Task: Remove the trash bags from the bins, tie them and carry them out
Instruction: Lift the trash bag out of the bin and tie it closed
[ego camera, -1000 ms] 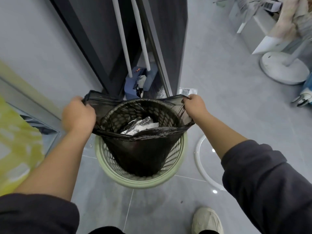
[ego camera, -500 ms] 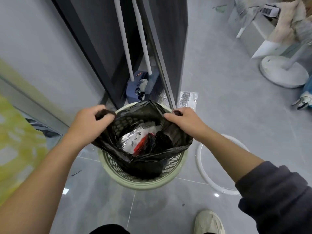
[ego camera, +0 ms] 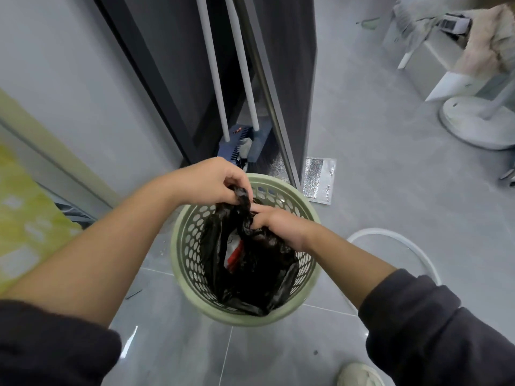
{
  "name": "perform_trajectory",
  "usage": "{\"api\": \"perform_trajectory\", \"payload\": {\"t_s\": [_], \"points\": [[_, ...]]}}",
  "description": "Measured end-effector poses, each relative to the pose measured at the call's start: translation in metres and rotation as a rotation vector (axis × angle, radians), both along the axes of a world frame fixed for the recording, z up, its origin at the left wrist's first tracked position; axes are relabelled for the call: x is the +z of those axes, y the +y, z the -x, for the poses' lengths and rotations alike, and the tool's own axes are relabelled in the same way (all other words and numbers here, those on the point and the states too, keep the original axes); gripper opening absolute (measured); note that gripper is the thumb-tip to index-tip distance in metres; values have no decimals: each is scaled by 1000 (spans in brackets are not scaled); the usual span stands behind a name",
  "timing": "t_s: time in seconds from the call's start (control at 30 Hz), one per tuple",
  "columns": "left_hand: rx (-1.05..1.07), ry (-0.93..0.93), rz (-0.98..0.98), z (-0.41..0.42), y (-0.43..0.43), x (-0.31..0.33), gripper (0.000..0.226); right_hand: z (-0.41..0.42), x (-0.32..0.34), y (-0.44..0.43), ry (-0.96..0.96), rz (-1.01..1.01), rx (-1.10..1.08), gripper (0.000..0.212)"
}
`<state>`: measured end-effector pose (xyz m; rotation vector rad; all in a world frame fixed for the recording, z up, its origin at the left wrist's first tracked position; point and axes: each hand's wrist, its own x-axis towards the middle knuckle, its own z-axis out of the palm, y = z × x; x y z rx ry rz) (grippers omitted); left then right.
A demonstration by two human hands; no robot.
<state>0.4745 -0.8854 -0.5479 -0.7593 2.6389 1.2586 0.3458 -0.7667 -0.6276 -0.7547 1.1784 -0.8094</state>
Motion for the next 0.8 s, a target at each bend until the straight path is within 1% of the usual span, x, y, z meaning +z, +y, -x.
{"api": "perform_trajectory", "payload": {"t_s": [0.07, 0.17, 0.23, 0.3, 0.33, 0.4, 0.43, 0.47, 0.5, 0.53, 0.57, 0.6, 0.63, 0.67, 0.7, 0.73, 0.77, 0.8], "points": [[9, -20, 15, 9, -8, -8, 18, -3, -13, -4, -142, -66, -68, 47], [48, -46, -40, 17, -16, -25, 17, -2, -23, -7, -254, -89, -171, 32], [83, -52, -82, 22, -19, -35, 15, -2, -22, -6, -197, -72, -161, 26], [144, -46, -128, 25, -20, -43, 12, -4, -17, -3, -39, -52, -84, 30], [179, -39, -153, 26, -20, -47, 10, -6, -16, -2, 15, -41, -67, 28], [262, -20, -174, 21, -22, -54, 8, -8, -14, -1, 44, -40, -112, 21], [318, 0, -162, 14, -22, -57, 9, -8, -13, 0, 37, -46, -140, 24], [382, 22, -118, 4, -22, -61, 14, -9, -12, 0, 33, -57, -164, 30], [450, 32, -32, -7, -21, -64, 22, -9, -10, 0, 39, -73, -177, 37], [513, 22, 94, -19, -18, -68, 31, -10, -8, 0, 48, -90, -182, 43], [571, -16, 226, -31, -14, -70, 44, -11, -7, 0, 57, -109, -187, 48], [626, -81, 311, -43, -9, -72, 58, -13, -4, 0, 69, -123, -197, 52], [676, -167, 325, -53, -4, -74, 69, -15, -1, 0, 81, -132, -209, 55], [711, -262, 289, -62, 2, -75, 74, -16, 2, 0, 94, -137, -216, 58], [727, -352, 229, -69, 6, -77, 72, -17, 5, 0, 105, -138, -220, 58], [734, -410, 164, -75, 10, -80, 63, -19, 10, 1, 106, -128, -228, 51], [747, -425, 105, -80, 13, -81, 49, -20, 15, 2, 101, -113, -228, 42], [773, -397, 56, -83, 16, -82, 36, -21, 20, 2, 97, -103, -237, 35]]}}
